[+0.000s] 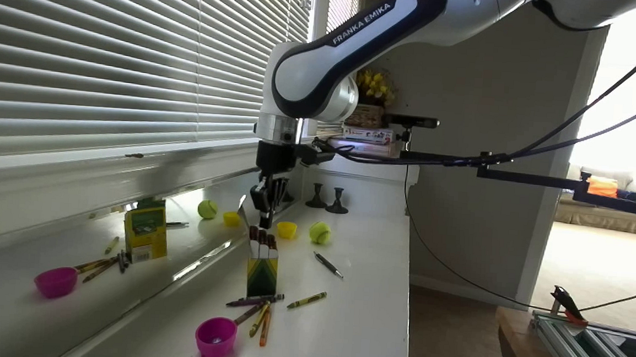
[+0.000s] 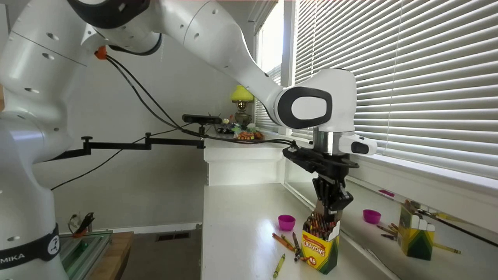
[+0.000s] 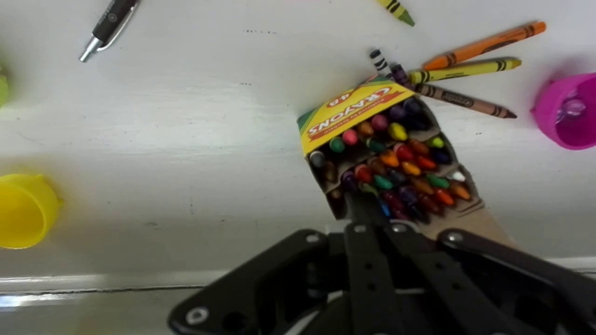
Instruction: Pick up a crayon from the box
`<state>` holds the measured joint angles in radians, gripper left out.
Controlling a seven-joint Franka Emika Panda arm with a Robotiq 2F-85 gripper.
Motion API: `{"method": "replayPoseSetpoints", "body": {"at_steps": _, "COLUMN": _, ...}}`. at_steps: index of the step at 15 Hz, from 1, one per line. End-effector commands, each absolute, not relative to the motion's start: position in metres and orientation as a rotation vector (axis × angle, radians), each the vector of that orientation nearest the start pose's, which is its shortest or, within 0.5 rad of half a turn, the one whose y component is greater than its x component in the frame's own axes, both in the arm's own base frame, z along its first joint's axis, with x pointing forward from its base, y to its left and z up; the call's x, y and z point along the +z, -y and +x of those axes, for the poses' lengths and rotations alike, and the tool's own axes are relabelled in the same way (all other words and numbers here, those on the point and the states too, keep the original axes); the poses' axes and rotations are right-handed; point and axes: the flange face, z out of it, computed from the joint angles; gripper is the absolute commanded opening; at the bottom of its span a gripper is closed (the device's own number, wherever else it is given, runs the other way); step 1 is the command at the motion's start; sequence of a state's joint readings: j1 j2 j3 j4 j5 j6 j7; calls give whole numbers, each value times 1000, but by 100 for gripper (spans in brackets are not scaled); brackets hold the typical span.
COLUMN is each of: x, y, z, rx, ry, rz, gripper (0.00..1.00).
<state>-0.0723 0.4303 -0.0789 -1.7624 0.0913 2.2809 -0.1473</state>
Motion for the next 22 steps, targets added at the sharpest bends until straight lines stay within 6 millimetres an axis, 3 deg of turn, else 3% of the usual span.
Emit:
{"method": "replayPoseSetpoints", "body": {"at_steps": 1, "x": 339, "y": 92, "z": 654, "rx": -107, "ry": -95, "rz": -3132, "gripper": 2}}
{"method": "replayPoseSetpoints", "body": {"at_steps": 4, "x": 339, "y": 93, "z": 654, "rx": -113, "ry": -96, "rz": -3135, "gripper": 4}}
{"method": "replayPoseSetpoints", "body": {"at_steps": 8, "x": 334, "y": 94, "z": 657, "rx": -111, "ry": -98, "rz": -3142, "gripper": 36}}
{"method": "replayPoseSetpoints", "body": {"at_steps": 9, "x": 333, "y": 94, "z": 658, "rx": -111, "ry": -96, "rz": -3143, "gripper": 35}}
{"method": "replayPoseSetpoints", "body": {"at_steps": 13, "x": 329, "y": 94, "z": 660, "rx": -108, "ry": -96, "rz": -3146, "gripper": 16}}
{"method": "replayPoseSetpoints", "body": {"at_steps": 22, "x": 321, "y": 93, "z": 663, "rx": -97, "ry": -100, "rz": -3147, "gripper": 18}}
